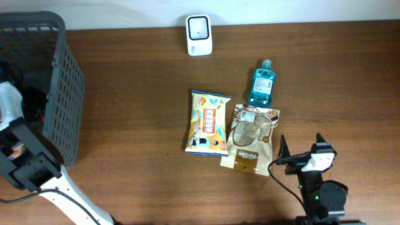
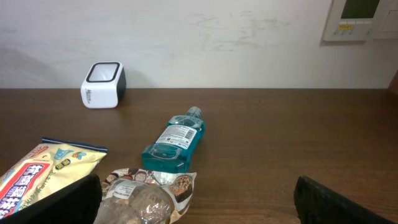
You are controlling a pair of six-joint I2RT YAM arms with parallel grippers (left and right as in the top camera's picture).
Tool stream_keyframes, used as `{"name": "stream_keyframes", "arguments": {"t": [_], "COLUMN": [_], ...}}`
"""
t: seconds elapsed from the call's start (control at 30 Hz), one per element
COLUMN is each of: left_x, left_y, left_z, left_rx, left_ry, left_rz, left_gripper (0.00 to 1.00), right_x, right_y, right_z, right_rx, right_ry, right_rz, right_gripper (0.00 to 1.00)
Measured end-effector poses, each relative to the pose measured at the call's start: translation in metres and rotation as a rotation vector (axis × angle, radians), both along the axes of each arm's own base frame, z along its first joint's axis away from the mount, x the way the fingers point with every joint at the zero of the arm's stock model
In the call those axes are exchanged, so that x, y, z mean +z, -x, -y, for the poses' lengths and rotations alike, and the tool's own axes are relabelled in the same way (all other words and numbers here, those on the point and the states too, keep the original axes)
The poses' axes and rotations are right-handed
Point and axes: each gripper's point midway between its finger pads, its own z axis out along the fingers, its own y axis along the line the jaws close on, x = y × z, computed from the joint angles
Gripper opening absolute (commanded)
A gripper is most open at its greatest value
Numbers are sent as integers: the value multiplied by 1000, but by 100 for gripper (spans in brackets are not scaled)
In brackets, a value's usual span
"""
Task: Scan the item barcode
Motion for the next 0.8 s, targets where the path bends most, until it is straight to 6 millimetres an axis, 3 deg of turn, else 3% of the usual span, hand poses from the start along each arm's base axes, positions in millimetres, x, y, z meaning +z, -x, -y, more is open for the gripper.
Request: {"name": "stream_keyframes", "arguments": {"t": [0.3, 0.43, 0.57, 0.73, 0.8], "left_x": [3, 21, 77, 176, 204], "left_y": [1, 1, -2, 5, 10], "left_z": [0, 0, -2, 3, 8], "left_rx": [-23, -24, -32, -31, -34], "left_ry": [-4, -21, -91, -210, -239], "left_rz": [-4, 17, 108, 275, 327], "left_gripper": [8, 6, 6, 5, 2], "right_x": [0, 0, 0, 0, 0], "right_y": [0, 0, 0, 0, 0], "right_z": [0, 0, 0, 0, 0], "right_rx": [0, 0, 0, 0, 0], "right_ry": [0, 0, 0, 0, 0], "right_rz": [0, 0, 0, 0, 0], "right_gripper": [98, 98, 98, 98, 98]}}
